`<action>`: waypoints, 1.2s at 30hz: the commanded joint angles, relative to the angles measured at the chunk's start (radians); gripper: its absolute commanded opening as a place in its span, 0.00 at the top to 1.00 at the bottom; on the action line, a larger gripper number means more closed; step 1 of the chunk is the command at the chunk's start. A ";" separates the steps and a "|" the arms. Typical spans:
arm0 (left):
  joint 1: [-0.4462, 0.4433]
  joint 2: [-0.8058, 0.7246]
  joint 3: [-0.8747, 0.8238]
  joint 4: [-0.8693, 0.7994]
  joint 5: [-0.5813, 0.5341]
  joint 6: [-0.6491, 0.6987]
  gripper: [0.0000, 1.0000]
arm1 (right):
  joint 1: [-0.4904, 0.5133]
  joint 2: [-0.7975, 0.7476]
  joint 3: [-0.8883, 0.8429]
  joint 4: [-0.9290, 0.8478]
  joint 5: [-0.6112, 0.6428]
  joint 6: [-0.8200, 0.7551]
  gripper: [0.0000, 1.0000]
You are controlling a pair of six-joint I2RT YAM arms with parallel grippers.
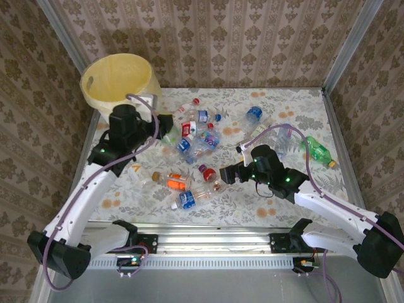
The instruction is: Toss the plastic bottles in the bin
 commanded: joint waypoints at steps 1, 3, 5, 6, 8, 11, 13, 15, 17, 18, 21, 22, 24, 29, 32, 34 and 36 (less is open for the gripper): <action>0.050 -0.039 0.061 -0.010 -0.038 0.097 0.52 | 0.005 0.000 -0.006 -0.017 0.035 0.018 0.00; 0.069 -0.051 0.073 0.009 -0.043 0.126 0.52 | 0.005 0.002 -0.005 -0.020 0.040 0.019 0.00; 0.082 -0.066 0.070 0.046 -0.054 0.150 0.52 | 0.005 0.002 -0.005 -0.023 0.042 0.019 0.00; 0.091 -0.072 0.068 0.072 -0.056 0.162 0.52 | 0.005 0.001 -0.004 -0.023 0.042 0.021 0.00; 0.111 -0.084 0.063 0.119 -0.055 0.176 0.52 | 0.005 0.001 -0.003 -0.025 0.043 0.021 0.00; 0.147 -0.085 0.064 0.198 -0.037 0.195 0.52 | 0.004 0.001 -0.003 -0.029 0.046 0.020 0.00; 0.169 -0.082 0.056 0.276 -0.031 0.224 0.52 | 0.005 0.000 -0.005 -0.029 0.049 0.019 0.00; 0.203 -0.068 0.044 0.385 -0.024 0.254 0.52 | 0.005 -0.002 -0.006 -0.029 0.050 0.020 0.00; 0.243 -0.041 0.044 0.481 -0.018 0.265 0.51 | 0.005 -0.002 -0.007 -0.029 0.052 0.019 0.00; 0.267 -0.017 0.058 0.513 -0.014 0.263 0.52 | 0.004 -0.003 -0.007 -0.031 0.054 0.017 0.00; 0.311 0.066 0.100 0.581 -0.020 0.263 0.52 | 0.004 -0.004 -0.005 -0.036 0.057 0.017 0.00; 0.319 0.089 0.108 0.611 -0.025 0.267 0.52 | 0.004 -0.006 -0.006 -0.037 0.059 0.017 0.00; 0.339 0.148 0.122 0.671 -0.029 0.271 0.50 | 0.003 -0.008 -0.008 -0.037 0.061 0.019 0.00; 0.390 0.311 0.233 0.634 -0.041 0.252 0.48 | 0.003 -0.005 -0.004 -0.043 0.063 0.018 0.00; 0.405 0.425 0.346 0.481 -0.055 0.251 0.33 | 0.002 0.002 0.004 -0.046 0.064 0.019 0.00; 0.412 0.484 0.434 0.339 -0.050 0.239 0.12 | -0.002 0.015 0.015 -0.058 0.074 0.028 0.00; 0.411 0.510 0.507 0.214 -0.040 0.219 0.02 | -0.009 0.044 0.039 -0.091 0.077 0.053 0.00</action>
